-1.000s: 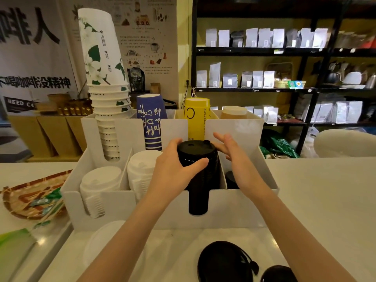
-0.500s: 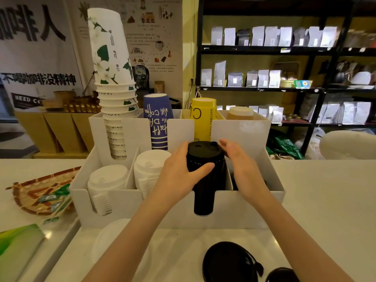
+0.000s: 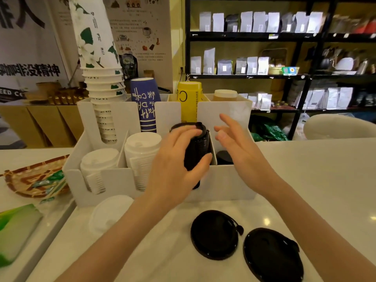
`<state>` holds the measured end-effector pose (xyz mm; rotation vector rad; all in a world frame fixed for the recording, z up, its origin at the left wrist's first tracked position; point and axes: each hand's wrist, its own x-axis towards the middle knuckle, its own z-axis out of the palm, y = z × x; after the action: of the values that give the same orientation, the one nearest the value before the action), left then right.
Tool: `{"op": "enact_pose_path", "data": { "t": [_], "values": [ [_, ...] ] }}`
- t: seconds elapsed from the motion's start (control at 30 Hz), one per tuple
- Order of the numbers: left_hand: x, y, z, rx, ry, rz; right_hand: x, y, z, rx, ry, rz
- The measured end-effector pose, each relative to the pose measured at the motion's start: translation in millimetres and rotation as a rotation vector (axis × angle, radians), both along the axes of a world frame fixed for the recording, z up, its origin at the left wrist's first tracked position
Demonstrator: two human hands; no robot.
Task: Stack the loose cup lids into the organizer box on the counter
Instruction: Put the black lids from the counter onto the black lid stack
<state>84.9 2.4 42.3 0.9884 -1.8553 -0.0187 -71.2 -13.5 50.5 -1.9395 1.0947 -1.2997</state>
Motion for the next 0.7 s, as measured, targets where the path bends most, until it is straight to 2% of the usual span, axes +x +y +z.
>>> {"op": "enact_pose_path", "data": {
  "t": [0.07, 0.17, 0.27, 0.37, 0.57, 0.7],
  "values": [
    [-2, 15, -22, 0.050, -0.063, -0.108, -7, 13, -16, 0.036, 0.024, 0.010],
    [1, 29, -60, 0.278, -0.198, -0.247, -21, 34, -43, 0.139, 0.088, 0.033],
    [9, 33, -92, 0.471, -0.314, -0.265, -36, 49, -67, 0.241, 0.060, -0.004],
    [12, 32, -105, 0.568, -0.346, -0.243, -47, 58, -87, 0.334, 0.132, -0.057],
    [12, 30, -109, 0.571, -0.353, -0.252, -48, 64, -96, 0.216, 0.389, -0.157],
    [12, 29, -109, 0.572, -0.300, -0.230, -40, 71, -93, 0.173, 0.476, -0.164]
  ]
}}
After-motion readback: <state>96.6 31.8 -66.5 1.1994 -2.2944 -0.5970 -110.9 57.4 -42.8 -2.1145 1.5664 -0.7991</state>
